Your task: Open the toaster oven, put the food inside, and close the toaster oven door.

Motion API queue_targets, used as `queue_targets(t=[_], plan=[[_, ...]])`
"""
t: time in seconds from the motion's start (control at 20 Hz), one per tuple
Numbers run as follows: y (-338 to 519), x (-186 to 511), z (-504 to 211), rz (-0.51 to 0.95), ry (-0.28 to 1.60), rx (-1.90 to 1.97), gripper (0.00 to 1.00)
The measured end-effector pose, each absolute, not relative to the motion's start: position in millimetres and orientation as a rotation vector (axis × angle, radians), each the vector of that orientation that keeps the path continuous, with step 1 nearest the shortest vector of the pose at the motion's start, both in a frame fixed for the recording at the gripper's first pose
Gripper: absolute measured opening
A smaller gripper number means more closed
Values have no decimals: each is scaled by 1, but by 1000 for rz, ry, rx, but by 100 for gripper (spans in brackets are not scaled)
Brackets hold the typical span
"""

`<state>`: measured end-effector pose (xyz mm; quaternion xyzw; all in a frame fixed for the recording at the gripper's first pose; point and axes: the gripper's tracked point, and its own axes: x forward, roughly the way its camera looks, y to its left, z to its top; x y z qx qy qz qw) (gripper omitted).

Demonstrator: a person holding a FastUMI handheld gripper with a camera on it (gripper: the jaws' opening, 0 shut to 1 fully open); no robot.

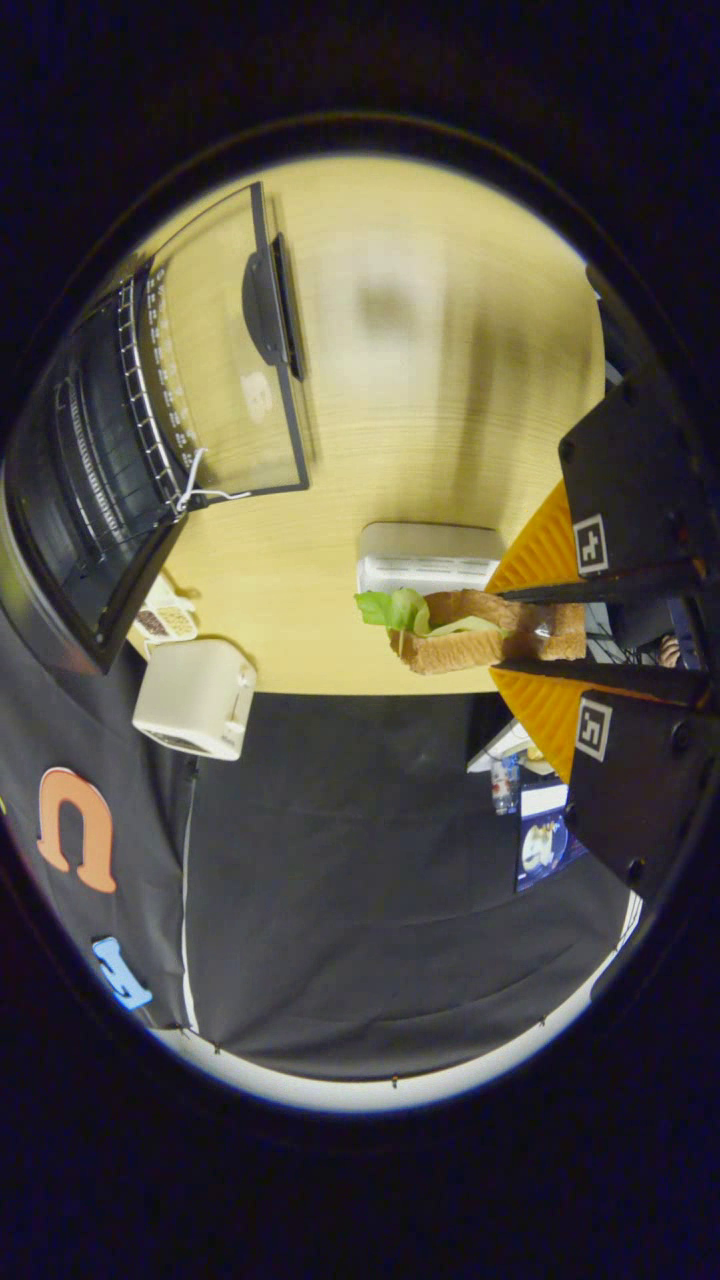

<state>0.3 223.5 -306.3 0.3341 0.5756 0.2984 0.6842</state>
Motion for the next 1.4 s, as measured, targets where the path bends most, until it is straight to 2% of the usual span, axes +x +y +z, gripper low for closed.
queue_targets(t=[0.15, 0.4, 0.75, 1.4], plan=[[192, 19, -264, 667, 1134, 822, 32], [120, 65, -231, 525, 908, 944, 31], [67, 141, -271, 287, 717, 1220, 31], [61, 255, -320, 36, 347, 1519, 31]])
